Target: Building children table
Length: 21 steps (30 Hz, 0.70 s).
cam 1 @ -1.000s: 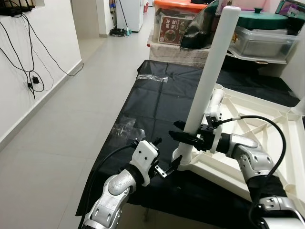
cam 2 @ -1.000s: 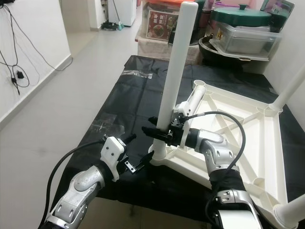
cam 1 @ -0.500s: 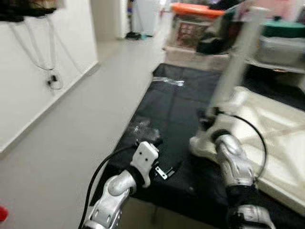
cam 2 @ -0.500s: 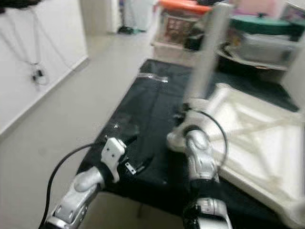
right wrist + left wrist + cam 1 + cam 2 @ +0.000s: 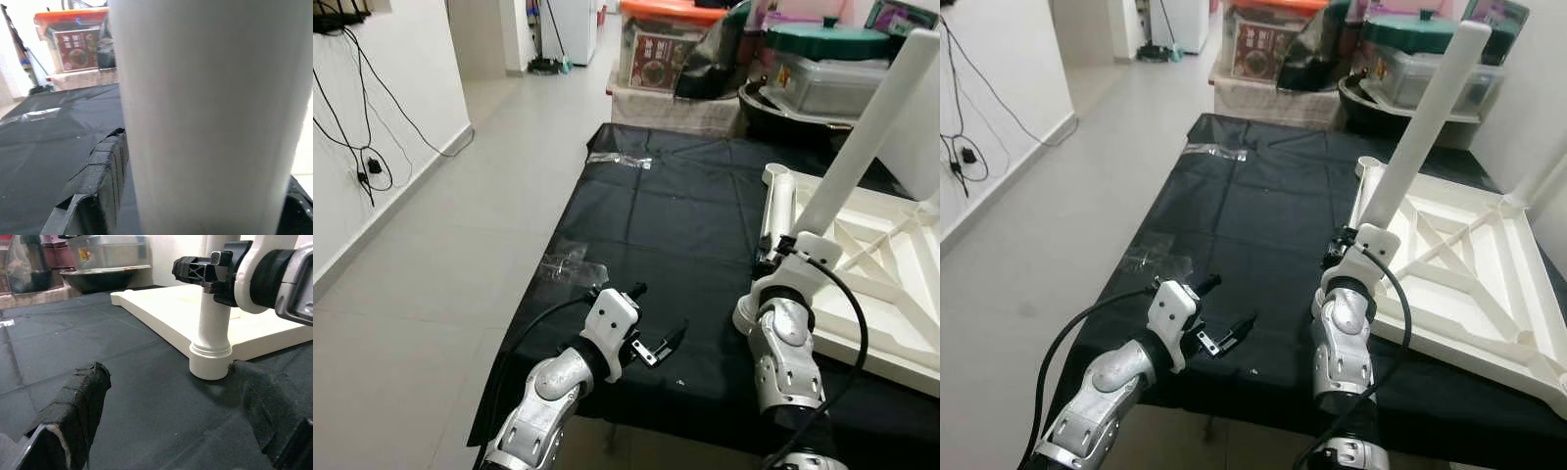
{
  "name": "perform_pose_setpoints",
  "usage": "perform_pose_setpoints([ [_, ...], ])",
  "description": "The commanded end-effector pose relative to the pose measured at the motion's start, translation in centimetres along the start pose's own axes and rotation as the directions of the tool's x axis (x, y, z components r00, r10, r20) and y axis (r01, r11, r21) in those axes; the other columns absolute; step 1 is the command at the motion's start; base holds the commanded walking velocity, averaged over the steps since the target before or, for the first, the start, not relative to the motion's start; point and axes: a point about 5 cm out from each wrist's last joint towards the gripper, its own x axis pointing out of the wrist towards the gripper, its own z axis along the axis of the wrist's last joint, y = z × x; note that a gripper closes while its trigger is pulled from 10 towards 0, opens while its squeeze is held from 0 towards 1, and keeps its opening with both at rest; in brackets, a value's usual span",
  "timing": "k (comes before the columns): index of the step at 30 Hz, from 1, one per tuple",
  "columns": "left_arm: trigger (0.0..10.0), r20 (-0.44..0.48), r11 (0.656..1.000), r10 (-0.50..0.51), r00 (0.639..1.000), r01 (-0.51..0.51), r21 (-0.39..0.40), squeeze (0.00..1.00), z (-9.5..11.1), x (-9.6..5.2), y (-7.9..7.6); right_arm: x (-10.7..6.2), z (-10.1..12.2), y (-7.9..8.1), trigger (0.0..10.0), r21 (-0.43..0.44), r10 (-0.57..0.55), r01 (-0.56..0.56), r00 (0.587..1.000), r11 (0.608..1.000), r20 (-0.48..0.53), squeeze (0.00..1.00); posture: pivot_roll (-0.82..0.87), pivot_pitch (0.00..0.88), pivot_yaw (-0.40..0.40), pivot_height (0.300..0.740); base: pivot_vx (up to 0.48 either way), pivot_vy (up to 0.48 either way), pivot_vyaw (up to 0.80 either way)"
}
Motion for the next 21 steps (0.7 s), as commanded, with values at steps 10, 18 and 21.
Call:
perform_pose_setpoints([
  [10, 10.0, -0.014, 1.0, -0.006, 1.0, 0.006, -0.007, 0.0, -0.4, 0.2, -0.1, 2.1, 3.0, -1.0, 10.0, 0.115, 0.65, -0.642, 0.757, 0.758, -0.061, 0.0, 0.04, 0.0, -0.071, 0.74, 0.0, 0.0, 0.0],
  [18, 10.0, -0.013, 1.0, -0.005, 1.0, 0.005, -0.002, 0.0, -0.4, 0.3, 0.0, 1.1, 3.5, 1.3, 10.0, 0.131, 0.934, -0.93, 0.323, 0.343, -0.156, 0.0, 0.05, 0.0, -0.08, 0.74, 0.0, 0.0, 0.0],
  [21, 10.0, -0.013, 1.0, -0.006, 1.0, 0.006, 0.002, 0.0, -0.4, 0.3, 0.0, 0.4, 3.1, 2.4, 10.0, 0.161, 0.965, -0.962, 0.19, 0.22, -0.181, 0.0, 0.09, 0.0, -0.089, 0.74, 0.0, 0.0, 0.0],
])
